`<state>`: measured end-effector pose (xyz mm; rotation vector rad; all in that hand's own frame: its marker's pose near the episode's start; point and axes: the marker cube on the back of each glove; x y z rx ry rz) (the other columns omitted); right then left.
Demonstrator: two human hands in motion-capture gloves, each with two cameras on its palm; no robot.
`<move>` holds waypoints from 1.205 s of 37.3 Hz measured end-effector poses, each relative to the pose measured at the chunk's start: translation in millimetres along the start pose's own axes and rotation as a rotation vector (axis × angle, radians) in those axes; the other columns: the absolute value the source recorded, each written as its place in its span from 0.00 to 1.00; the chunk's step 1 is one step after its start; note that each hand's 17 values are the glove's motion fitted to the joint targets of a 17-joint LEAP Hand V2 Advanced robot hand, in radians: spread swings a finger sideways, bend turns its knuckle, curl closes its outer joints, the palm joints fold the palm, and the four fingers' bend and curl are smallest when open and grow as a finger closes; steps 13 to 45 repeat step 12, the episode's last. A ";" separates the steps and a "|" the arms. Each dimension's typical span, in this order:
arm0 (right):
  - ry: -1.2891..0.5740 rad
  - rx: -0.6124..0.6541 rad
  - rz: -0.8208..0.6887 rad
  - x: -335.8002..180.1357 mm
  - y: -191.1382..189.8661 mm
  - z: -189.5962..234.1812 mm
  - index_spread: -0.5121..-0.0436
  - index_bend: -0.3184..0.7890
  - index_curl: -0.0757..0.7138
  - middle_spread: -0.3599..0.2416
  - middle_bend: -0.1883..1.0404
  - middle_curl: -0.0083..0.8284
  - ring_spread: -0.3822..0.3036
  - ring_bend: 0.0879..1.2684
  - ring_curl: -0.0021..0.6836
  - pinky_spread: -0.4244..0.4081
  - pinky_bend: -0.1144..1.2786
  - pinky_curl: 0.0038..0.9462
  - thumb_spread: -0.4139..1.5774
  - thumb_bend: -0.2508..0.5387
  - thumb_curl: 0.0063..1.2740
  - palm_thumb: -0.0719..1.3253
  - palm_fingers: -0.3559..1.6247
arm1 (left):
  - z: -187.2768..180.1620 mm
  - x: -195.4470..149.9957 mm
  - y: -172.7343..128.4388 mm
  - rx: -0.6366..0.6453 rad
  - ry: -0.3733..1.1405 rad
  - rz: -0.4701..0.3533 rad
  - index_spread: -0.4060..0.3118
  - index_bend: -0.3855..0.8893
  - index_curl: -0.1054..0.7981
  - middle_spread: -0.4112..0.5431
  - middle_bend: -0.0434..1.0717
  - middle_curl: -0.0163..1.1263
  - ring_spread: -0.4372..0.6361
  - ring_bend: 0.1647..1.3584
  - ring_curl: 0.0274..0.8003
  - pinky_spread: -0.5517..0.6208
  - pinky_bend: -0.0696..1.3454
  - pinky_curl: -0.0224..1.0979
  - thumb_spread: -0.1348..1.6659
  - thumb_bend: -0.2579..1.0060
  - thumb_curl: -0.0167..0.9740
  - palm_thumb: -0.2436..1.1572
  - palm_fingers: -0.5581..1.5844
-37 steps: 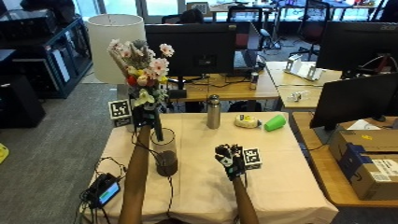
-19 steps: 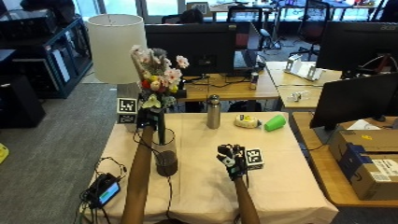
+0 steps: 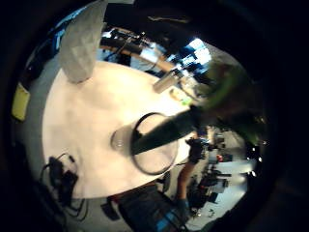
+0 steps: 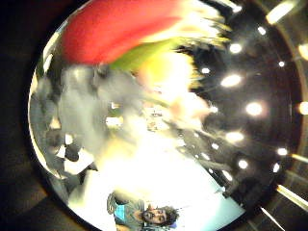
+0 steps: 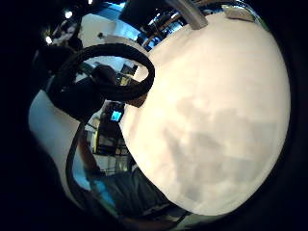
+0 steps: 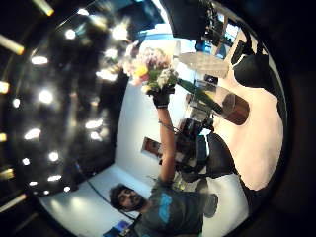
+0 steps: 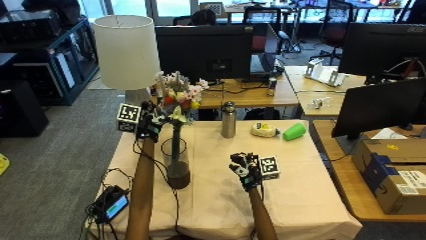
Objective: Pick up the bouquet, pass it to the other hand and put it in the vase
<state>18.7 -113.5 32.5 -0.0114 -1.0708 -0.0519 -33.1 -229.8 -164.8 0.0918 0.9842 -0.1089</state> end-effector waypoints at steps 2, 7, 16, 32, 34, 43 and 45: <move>0.031 0.007 -0.024 4.9 -3.0 -0.6 0.47 0.40 0.46 0.32 0.34 0.54 0.40 0.20 0.56 0.79 0.32 0.36 0.63 0.28 0.42 0.69 0.70 | -2.2 -2.0 -3.0 0.010 0.031 0.015 0.95 0.31 0.23 0.95 0.12 0.21 0.89 0.38 0.38 0.87 0.74 0.41 0.45 0.14 0.47 0.43 0.10; -0.051 0.001 -0.085 -9.0 -2.6 1.7 0.47 0.40 0.47 0.31 0.33 0.54 0.40 0.19 0.56 0.80 0.32 0.36 0.63 0.28 0.42 0.69 0.70 | -12.5 15.2 5.9 0.046 0.022 0.053 0.95 0.32 0.19 0.99 0.14 0.18 0.95 0.37 0.36 0.91 0.73 0.39 0.45 0.16 0.44 0.40 0.11; -0.168 -0.017 -0.141 -28.2 -0.2 5.8 0.47 0.40 0.47 0.31 0.33 0.54 0.40 0.19 0.56 0.81 0.31 0.36 0.63 0.28 0.42 0.69 0.70 | -19.3 31.1 14.9 0.079 0.011 0.093 0.93 0.33 0.17 1.01 0.15 0.16 0.98 0.35 0.34 0.93 0.72 0.37 0.44 0.16 0.42 0.39 0.11; -0.168 -0.017 -0.141 -28.2 -0.2 5.8 0.47 0.40 0.47 0.31 0.33 0.54 0.40 0.19 0.56 0.81 0.31 0.36 0.63 0.28 0.42 0.69 0.70 | -19.3 31.1 14.9 0.079 0.011 0.093 0.93 0.33 0.17 1.01 0.15 0.16 0.98 0.35 0.34 0.93 0.72 0.37 0.44 0.16 0.42 0.39 0.11; -0.168 -0.017 -0.141 -28.2 -0.2 5.8 0.47 0.40 0.47 0.31 0.33 0.54 0.40 0.19 0.56 0.81 0.31 0.36 0.63 0.28 0.42 0.69 0.70 | -19.3 31.1 14.9 0.079 0.011 0.093 0.93 0.33 0.17 1.01 0.15 0.16 0.98 0.35 0.34 0.93 0.72 0.37 0.44 0.16 0.42 0.39 0.11; -0.168 -0.017 -0.141 -28.2 -0.2 5.8 0.47 0.40 0.47 0.31 0.33 0.54 0.40 0.19 0.56 0.81 0.31 0.36 0.63 0.28 0.42 0.69 0.70 | -19.3 31.1 14.9 0.079 0.011 0.093 0.93 0.33 0.17 1.01 0.15 0.16 0.98 0.35 0.34 0.93 0.72 0.37 0.44 0.16 0.42 0.39 0.11; -0.168 -0.017 -0.141 -28.2 -0.2 5.8 0.47 0.40 0.47 0.31 0.33 0.54 0.40 0.19 0.56 0.81 0.31 0.36 0.63 0.28 0.42 0.69 0.70 | -19.3 31.1 14.9 0.079 0.011 0.093 0.93 0.33 0.17 1.01 0.15 0.16 0.98 0.35 0.34 0.93 0.72 0.37 0.44 0.16 0.42 0.39 0.11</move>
